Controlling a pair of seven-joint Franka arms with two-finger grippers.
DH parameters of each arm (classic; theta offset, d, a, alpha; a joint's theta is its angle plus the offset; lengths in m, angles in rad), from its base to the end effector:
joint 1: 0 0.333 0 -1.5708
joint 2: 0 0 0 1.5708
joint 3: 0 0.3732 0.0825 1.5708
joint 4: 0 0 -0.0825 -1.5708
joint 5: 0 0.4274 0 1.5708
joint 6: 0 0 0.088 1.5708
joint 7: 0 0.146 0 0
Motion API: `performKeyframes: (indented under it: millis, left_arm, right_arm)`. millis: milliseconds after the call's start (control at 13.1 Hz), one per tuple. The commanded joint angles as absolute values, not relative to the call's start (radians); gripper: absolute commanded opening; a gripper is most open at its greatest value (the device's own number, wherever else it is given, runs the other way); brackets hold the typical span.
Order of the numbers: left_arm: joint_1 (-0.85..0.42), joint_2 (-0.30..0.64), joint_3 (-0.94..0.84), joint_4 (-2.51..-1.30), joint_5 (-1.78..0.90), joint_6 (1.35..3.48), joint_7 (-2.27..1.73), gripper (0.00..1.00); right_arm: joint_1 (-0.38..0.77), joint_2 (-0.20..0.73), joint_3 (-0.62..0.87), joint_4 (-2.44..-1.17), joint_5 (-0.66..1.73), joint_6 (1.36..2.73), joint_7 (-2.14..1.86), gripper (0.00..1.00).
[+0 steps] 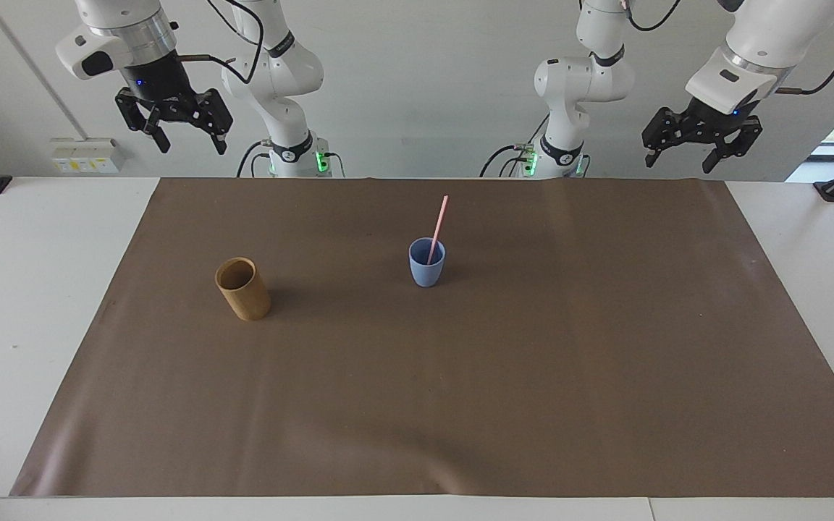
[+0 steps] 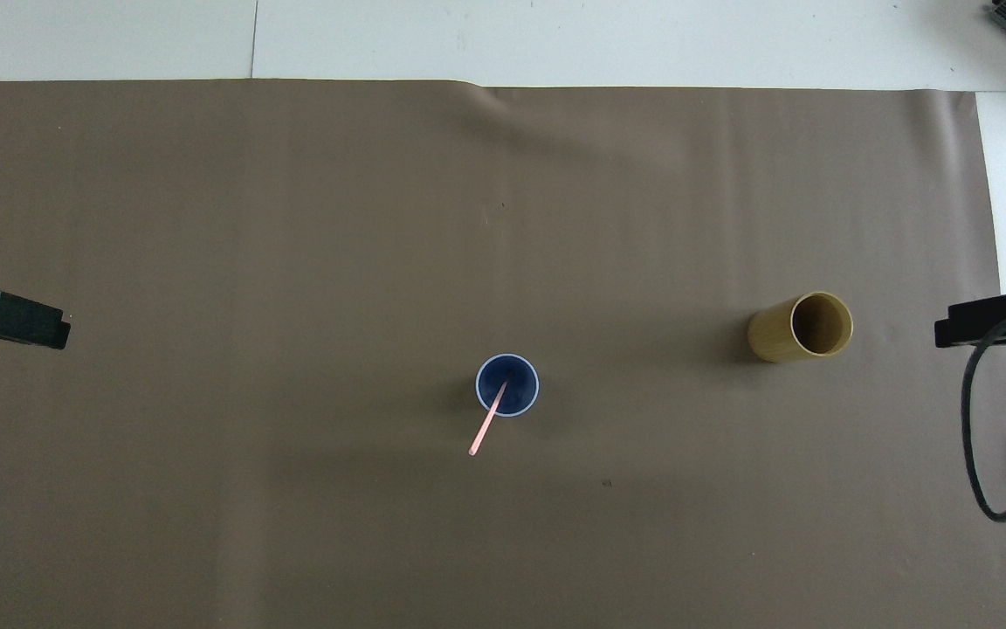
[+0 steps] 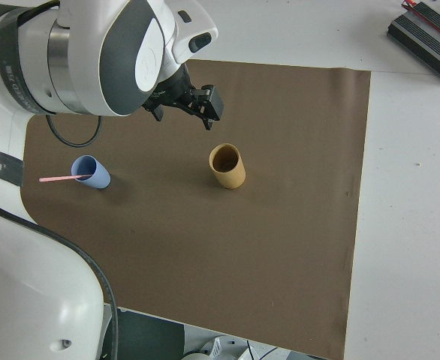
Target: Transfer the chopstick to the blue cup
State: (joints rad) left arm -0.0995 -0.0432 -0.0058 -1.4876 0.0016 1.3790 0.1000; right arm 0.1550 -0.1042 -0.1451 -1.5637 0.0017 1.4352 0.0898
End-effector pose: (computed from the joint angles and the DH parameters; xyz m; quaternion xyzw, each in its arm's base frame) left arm 0.5551 -0.0585 0.6937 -0.9942 0.1023 0.0327 0.0010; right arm 0.5437 0.0007 0.6935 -0.9991 0.0393 0.0131 0.0077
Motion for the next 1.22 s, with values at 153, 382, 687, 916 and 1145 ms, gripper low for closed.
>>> performKeyframes:
  millis: [153, 382, 687, 916, 1145]
  left_arm:
    - [-0.098, -0.071, -0.011, -1.520, 0.015, 1.394, 0.091, 1.00]
    - [-0.098, -0.071, -0.009, -1.522, 0.015, 1.393, 0.094, 1.00]
    - [-0.098, -0.072, -0.011, -1.523, 0.014, 1.393, 0.094, 1.00]
    - [-0.098, -0.072, -0.011, -1.522, 0.014, 1.393, 0.092, 1.00]
    - [-0.098, -0.071, -0.009, -1.522, 0.014, 1.393, 0.094, 1.00]
  right_arm:
    - [0.081, -0.072, -0.153, -1.578, 0.018, 1.491, 0.067, 1.00]
    - [0.095, -0.087, -0.140, -1.603, -0.017, 1.505, 0.055, 1.00]
    - [0.112, -0.107, -0.138, -1.638, -0.077, 1.551, -0.015, 1.00]
    - [0.109, -0.107, -0.140, -1.620, -0.025, 1.542, -0.002, 1.00]
    - [0.101, -0.109, -0.140, -1.623, -0.020, 1.545, -0.002, 1.00]
